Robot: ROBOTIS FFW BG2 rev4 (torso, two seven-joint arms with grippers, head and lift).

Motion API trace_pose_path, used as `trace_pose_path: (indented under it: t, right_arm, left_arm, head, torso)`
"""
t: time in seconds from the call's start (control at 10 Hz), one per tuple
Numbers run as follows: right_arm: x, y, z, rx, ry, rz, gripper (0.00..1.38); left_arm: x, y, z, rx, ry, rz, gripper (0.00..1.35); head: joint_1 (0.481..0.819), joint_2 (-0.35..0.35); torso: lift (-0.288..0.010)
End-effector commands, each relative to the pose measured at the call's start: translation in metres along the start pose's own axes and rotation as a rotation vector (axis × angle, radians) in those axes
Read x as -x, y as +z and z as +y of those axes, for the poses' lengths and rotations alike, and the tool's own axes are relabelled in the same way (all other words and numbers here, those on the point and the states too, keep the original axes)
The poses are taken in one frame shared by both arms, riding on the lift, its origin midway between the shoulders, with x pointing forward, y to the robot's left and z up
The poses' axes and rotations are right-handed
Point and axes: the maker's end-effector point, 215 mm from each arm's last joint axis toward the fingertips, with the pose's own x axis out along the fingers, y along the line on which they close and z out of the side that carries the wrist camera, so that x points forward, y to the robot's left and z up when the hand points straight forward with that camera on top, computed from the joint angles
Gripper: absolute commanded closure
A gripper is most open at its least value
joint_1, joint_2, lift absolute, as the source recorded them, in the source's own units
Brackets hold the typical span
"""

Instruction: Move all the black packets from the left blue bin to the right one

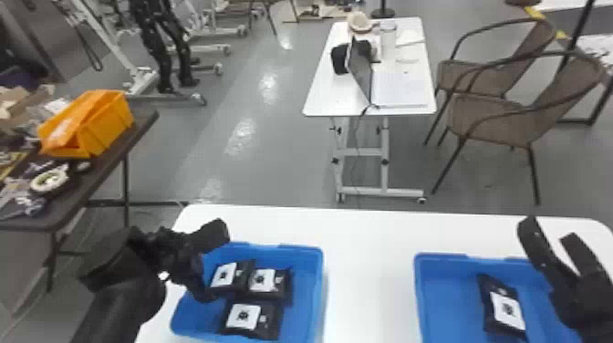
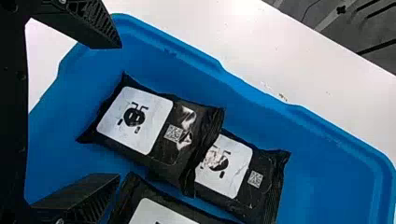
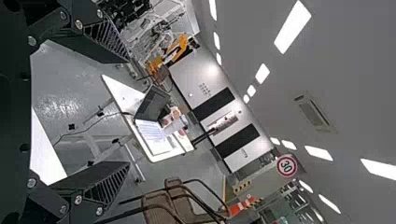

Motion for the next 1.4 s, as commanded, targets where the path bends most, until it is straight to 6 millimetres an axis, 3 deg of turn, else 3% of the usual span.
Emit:
trace_pose_path:
  t: [0.0,0.1,0.6,0.9,1.0,1.2,1.3]
  right_arm:
    - [-0.002,0.0,0.002,-0.002,0.009,0.0,0.25]
    - [-0.003,0.0,0.004,-0.004,0.017,0.001,0.26]
    - [-0.003,-0.008,0.006,-0.022,0.04,0.015,0.26]
    - [-0.002,-0.012,0.005,-0.031,0.043,0.024,0.26]
    - [-0.001,-0.015,0.005,-0.035,0.046,0.032,0.26]
    - [-0.001,-0.019,0.005,-0.044,0.051,0.043,0.27]
    - [-0.001,-0.02,0.006,-0.044,0.053,0.044,0.29]
  left_arm:
    - [-0.008,0.011,-0.007,-0.012,-0.022,-0.007,0.03]
    - [-0.013,0.016,-0.011,-0.008,-0.025,-0.015,0.03]
    - [-0.031,0.0,-0.031,0.041,-0.058,0.023,0.03]
    - [-0.032,-0.002,-0.029,0.029,-0.05,0.036,0.08]
    - [-0.031,-0.004,-0.025,0.009,-0.047,0.062,0.15]
    - [-0.028,-0.007,-0.018,0.022,-0.038,0.082,0.56]
    - [-0.027,-0.006,-0.016,0.014,-0.036,0.086,0.6]
  head:
    - [0.695,0.19]
    - [0.695,0.186]
    - [0.695,0.179]
    - [0.695,0.183]
    - [0.695,0.185]
    - [0.695,0.194]
    - [0.695,0.2]
  torso:
    - [0.0]
    - [0.0]
    - [0.0]
    - [0.0]
    - [0.0]
    - [0.0]
    - [0.0]
